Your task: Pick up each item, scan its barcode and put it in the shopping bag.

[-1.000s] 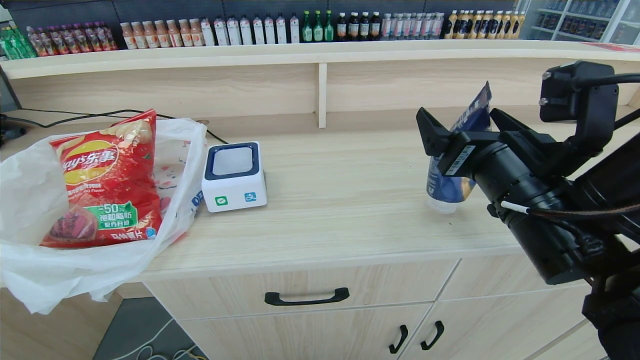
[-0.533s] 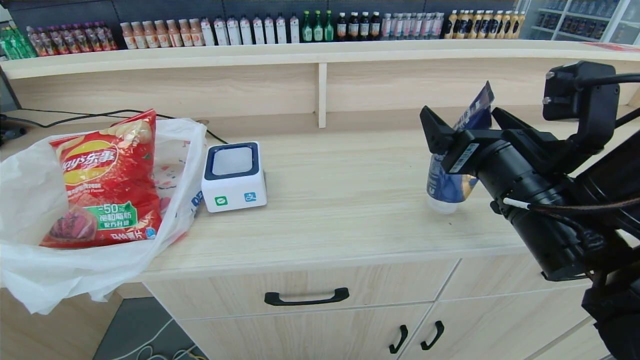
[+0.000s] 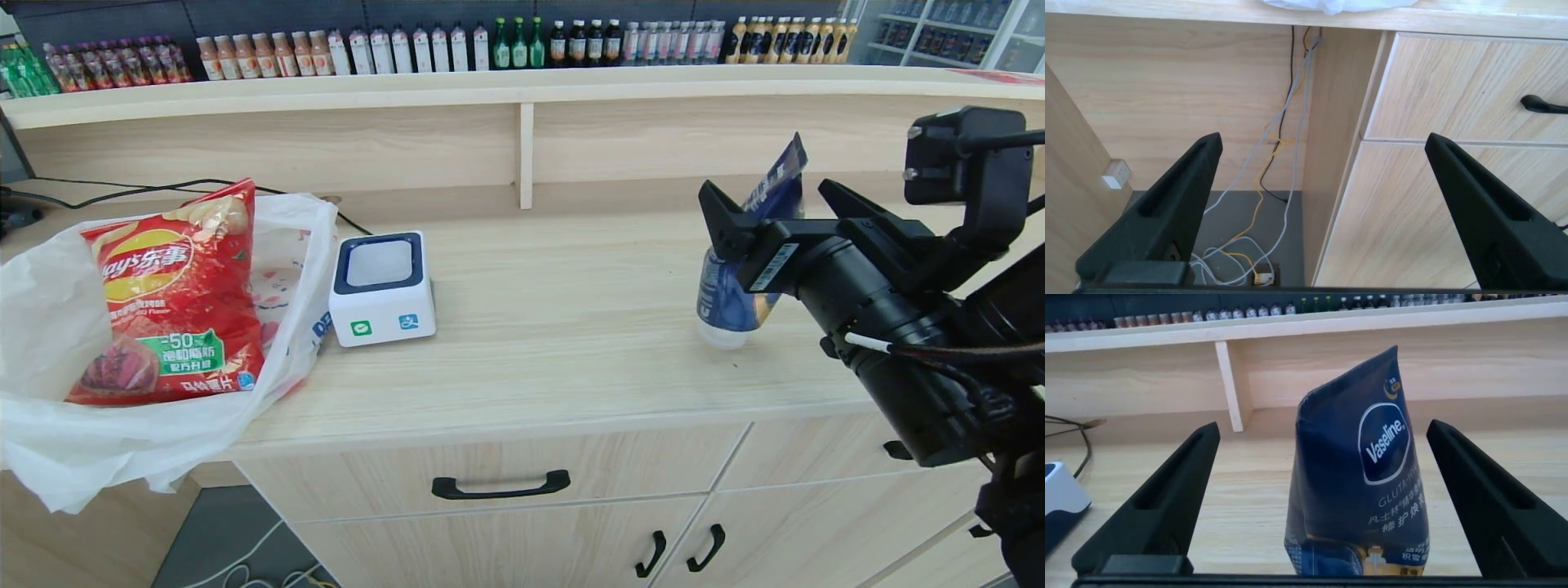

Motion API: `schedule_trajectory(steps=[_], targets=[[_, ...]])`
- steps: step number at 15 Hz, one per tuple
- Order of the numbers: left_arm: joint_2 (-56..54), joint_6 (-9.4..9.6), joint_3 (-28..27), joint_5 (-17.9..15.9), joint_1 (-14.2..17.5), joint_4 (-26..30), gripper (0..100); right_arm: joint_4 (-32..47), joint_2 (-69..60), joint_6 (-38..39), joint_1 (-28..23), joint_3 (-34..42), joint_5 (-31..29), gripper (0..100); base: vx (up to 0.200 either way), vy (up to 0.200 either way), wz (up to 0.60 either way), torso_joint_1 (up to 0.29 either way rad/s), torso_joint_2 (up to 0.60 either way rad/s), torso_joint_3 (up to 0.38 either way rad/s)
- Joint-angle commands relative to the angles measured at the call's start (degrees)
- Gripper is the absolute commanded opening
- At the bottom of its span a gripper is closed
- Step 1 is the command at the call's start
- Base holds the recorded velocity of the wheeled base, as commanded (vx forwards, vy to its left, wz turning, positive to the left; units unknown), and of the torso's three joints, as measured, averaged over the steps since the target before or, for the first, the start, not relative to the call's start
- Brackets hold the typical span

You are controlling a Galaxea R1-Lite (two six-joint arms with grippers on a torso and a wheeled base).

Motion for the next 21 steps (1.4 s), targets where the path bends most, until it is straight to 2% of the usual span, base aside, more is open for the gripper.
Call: schedule_trajectory(steps=[1, 4, 7, 11, 12, 17, 19, 21], targets=[[0.0, -0.01, 0.0, 0.0, 0.1, 0.0, 100, 0.0, -3.1, -1.8, 0.0, 3.2, -1.0, 100, 0.000, 0.000, 0.00, 0.000, 0.00, 0.000], [0.0, -0.01, 0.0, 0.0, 0.0, 0.0, 100, -0.1, -4.5, -3.2, 1.9, 5.4, -5.3, 100, 0.000, 0.000, 0.00, 0.000, 0.00, 0.000], [0.0, -0.01, 0.0, 0.0, 0.0, 0.0, 100, -0.2, -2.6, -5.0, 7.6, 5.1, -12.1, 100, 0.000, 0.000, 0.00, 0.000, 0.00, 0.000], [0.0, -0.01, 0.0, 0.0, 0.1, 0.0, 100, -1.3, 3.9, -5.1, 9.7, -0.9, -15.2, 100, 0.000, 0.000, 0.00, 0.000, 0.00, 0.000], [0.0, -0.01, 0.0, 0.0, 0.0, 0.0, 100, -1.5, 5.2, -5.3, 10.5, -2.5, -17.6, 100, 0.000, 0.000, 0.00, 0.000, 0.00, 0.000], [0.0, -0.01, 0.0, 0.0, 0.0, 0.0, 100, -2.4, 7.4, -5.7, 8.7, -2.7, -19.2, 100, 0.000, 0.000, 0.00, 0.000, 0.00, 0.000], [0.0, -0.01, 0.0, 0.0, 0.1, 0.0, 100, -4.8, 8.9, -5.7, 8.6, -3.8, -22.8, 100, 0.000, 0.000, 0.00, 0.000, 0.00, 0.000], [0.0, -0.01, 0.0, 0.0, 0.0, 0.0, 100, -5.2, 9.4, -5.9, 8.2, -5.3, -23.4, 100, 0.000, 0.000, 0.00, 0.000, 0.00, 0.000]])
